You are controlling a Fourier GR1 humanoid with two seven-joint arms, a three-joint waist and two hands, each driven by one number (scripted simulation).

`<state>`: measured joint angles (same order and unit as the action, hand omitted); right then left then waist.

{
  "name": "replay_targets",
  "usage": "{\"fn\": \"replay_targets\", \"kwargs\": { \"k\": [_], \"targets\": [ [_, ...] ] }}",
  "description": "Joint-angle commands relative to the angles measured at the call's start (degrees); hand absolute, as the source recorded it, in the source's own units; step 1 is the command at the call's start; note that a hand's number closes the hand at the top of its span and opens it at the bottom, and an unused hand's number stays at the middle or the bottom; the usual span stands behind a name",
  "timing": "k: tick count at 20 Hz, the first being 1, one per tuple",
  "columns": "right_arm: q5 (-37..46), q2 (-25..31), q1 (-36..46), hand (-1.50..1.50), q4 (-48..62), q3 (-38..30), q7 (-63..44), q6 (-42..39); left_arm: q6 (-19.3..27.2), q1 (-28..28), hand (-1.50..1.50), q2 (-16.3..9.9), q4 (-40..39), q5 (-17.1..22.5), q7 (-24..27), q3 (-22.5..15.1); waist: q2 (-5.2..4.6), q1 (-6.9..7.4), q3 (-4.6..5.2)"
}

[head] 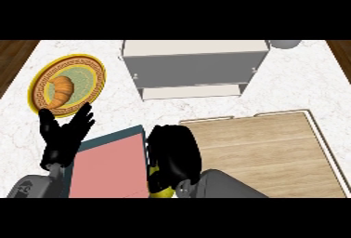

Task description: Pick the pear from the tray and place it in the tiered shelf

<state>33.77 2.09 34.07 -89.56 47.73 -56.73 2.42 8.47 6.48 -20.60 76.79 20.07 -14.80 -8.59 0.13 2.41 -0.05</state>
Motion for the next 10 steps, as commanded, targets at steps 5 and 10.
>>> {"fn": "replay_targets", "kwargs": {
  "k": [5,10],
  "targets": [
    [6.11,-2.04,17.03,1.5,-8.19,1.14,-14.4,8.04,-0.75,-4.39,0.0,0.51,-0.17,-1.08,1.89,-0.47,0.46,-0.98,0.12],
    [5.99,-2.04,25.78,1.5,-11.81,-7.24,-20.79,0.11,2.84,-0.47,0.0,3.46,-4.7,-2.73,1.54,0.06,0.32,-2.86,0.19]
  ]
}}
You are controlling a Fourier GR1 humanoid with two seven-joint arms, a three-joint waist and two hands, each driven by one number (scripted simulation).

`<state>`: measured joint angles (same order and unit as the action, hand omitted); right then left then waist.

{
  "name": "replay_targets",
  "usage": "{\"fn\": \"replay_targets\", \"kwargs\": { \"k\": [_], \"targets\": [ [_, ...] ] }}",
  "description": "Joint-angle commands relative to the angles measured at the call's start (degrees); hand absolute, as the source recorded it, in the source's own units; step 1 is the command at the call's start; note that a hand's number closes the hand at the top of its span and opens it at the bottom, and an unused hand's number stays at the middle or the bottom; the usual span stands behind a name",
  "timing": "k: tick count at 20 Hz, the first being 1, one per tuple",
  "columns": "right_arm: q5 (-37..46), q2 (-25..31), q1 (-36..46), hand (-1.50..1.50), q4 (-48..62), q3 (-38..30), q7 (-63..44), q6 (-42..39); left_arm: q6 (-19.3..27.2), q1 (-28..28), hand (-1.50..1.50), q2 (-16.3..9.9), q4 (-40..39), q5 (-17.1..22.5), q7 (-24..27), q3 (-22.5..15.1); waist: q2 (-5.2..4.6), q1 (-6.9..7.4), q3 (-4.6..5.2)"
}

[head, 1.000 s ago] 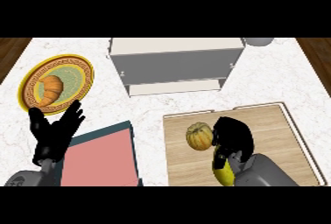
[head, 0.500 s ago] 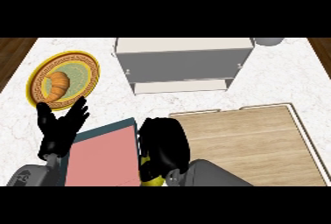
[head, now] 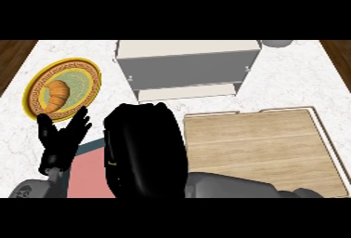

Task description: Pick the pear from the tray and place it in the tiered shelf

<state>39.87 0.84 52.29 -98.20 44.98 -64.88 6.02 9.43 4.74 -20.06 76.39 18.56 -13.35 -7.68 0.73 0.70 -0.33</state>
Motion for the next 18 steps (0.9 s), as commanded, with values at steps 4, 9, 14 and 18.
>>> {"fn": "replay_targets", "kwargs": {
  "k": [4,9,14,18],
  "targets": [
    [-0.23,-0.8,12.68,1.5,-2.56,-12.04,-14.54,-7.89,-0.38,-0.56,0.0,0.33,0.23,0.48,-2.02,0.3,-0.14,-0.84,0.39],
    [0.6,-0.8,17.74,1.5,0.09,-19.17,-13.93,-10.4,-0.47,-0.58,0.0,0.74,-0.89,0.26,-2.14,0.81,-0.28,-1.2,0.39],
    [-1.63,1.15,25.54,1.5,11.62,-30.89,-6.96,-10.79,-2.62,-0.21,0.0,-0.01,-2.45,0.56,-0.57,1.99,-0.7,-0.63,0.43],
    [-4.03,5.29,30.39,1.5,20.34,-37.51,0.79,-12.27,-3.49,0.38,0.0,0.04,-0.77,1.4,-2.37,2.19,-0.88,-0.01,0.42]
  ]
}}
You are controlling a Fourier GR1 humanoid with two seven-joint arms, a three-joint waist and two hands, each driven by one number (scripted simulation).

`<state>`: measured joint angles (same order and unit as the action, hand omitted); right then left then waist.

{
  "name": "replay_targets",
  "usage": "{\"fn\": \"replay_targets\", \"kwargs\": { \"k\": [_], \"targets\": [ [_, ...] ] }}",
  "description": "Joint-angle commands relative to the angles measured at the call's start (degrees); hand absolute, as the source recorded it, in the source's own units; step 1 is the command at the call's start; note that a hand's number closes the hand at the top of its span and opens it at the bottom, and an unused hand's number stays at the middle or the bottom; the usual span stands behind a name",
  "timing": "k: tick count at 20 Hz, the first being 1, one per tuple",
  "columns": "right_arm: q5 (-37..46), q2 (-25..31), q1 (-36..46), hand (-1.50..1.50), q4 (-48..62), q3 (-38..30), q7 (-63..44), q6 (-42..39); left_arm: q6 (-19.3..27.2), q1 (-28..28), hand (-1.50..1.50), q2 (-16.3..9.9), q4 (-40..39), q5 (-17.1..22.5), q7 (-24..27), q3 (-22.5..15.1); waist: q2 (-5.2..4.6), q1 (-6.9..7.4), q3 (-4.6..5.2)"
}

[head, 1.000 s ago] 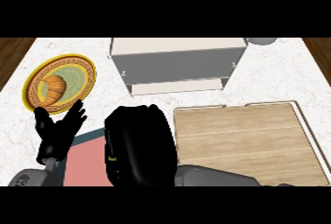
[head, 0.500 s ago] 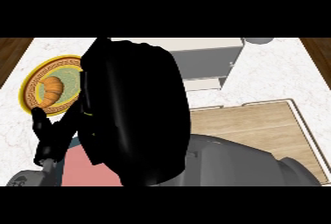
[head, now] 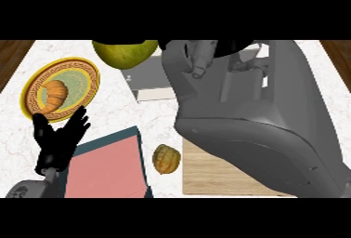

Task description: Pick the pear from the tray and place it in the tiered shelf

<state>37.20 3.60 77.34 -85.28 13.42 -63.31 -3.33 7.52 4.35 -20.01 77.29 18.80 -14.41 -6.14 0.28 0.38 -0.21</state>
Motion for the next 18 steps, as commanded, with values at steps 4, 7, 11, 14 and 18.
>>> {"fn": "replay_targets", "kwargs": {
  "k": [4,7,11,14,18],
  "targets": [
    [-0.61,2.33,5.56,1.5,13.33,-6.31,3.55,-2.07,1.71,-0.51,0.0,2.9,-0.64,-2.3,0.01,-1.5,-0.37,0.28,0.26],
    [-2.82,3.86,2.88,1.5,13.66,-7.47,7.09,-4.65,0.33,-2.2,0.0,1.48,0.31,-1.6,0.15,0.12,-0.3,0.12,0.23],
    [-3.41,4.91,3.83,1.5,18.76,-7.71,12.22,-6.71,0.19,1.74,0.0,2.55,-3.18,-1.93,-0.73,0.57,-0.43,-0.14,0.25],
    [0.17,2.9,5.64,1.5,25.68,-6.81,15.14,-1.87,0.65,-2.91,0.0,3.99,2.02,-3.53,-1.08,-2.68,-0.48,0.9,0.26],
    [-0.42,6.68,3.88,1.5,28.03,-9.36,21.32,-2.84,-0.17,-1.91,0.0,1.4,3.53,-1.86,-3.45,1.25,-0.37,0.48,0.22]
  ]
}}
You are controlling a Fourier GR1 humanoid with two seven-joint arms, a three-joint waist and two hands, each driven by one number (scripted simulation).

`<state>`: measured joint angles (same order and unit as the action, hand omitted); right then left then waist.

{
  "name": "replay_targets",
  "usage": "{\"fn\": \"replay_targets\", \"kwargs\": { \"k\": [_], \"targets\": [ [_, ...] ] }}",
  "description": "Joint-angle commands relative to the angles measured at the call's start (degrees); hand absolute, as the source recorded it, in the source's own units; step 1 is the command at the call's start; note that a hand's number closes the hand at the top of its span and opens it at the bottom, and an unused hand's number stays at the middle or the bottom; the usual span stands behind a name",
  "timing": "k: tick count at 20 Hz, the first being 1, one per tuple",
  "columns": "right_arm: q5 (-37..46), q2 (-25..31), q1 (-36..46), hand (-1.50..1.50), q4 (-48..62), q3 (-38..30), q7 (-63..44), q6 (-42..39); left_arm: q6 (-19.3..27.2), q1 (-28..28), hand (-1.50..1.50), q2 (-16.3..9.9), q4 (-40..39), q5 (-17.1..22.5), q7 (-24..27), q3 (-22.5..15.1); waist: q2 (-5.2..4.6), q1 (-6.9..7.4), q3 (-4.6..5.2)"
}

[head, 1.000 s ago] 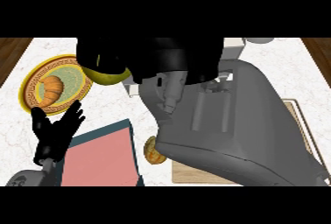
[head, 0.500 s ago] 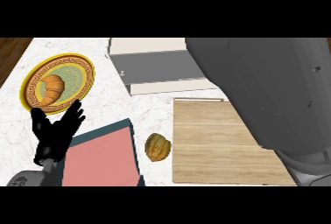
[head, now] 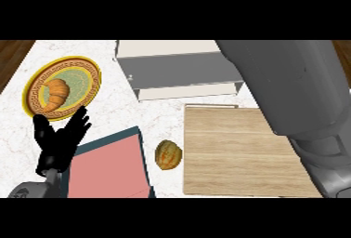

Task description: Pick the pear from the tray and place it in the tiered shelf

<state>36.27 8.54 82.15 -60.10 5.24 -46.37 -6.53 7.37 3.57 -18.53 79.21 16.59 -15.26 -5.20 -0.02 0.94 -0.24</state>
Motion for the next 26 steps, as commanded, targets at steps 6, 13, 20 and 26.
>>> {"fn": "replay_targets", "kwargs": {
  "k": [6,13,20,26],
  "targets": [
    [4.07,-0.04,1.99,1.5,16.87,-1.77,12.18,7.64,-2.24,-1.14,0.0,0.66,-2.42,-0.49,1.54,0.66,-0.48,0.67,0.31],
    [4.33,-1.59,5.19,1.5,22.22,-3.98,17.02,11.68,-0.6,0.7,0.0,2.82,-4.28,-2.11,-0.11,0.34,-0.42,0.31,0.3],
    [2.98,-1.01,6.52,1.5,23.3,-5.93,18.63,8.95,-0.07,-2.34,0.0,2.74,1.71,-3.05,-2.32,0.04,-0.05,0.01,0.26],
    [1.93,-1.44,7.06,1.5,24.61,-10.17,15.75,16.44,-2.83,-0.58,0.0,1.7,-2.83,-1.24,0.36,3.3,-0.15,-0.13,0.29]
  ]
}}
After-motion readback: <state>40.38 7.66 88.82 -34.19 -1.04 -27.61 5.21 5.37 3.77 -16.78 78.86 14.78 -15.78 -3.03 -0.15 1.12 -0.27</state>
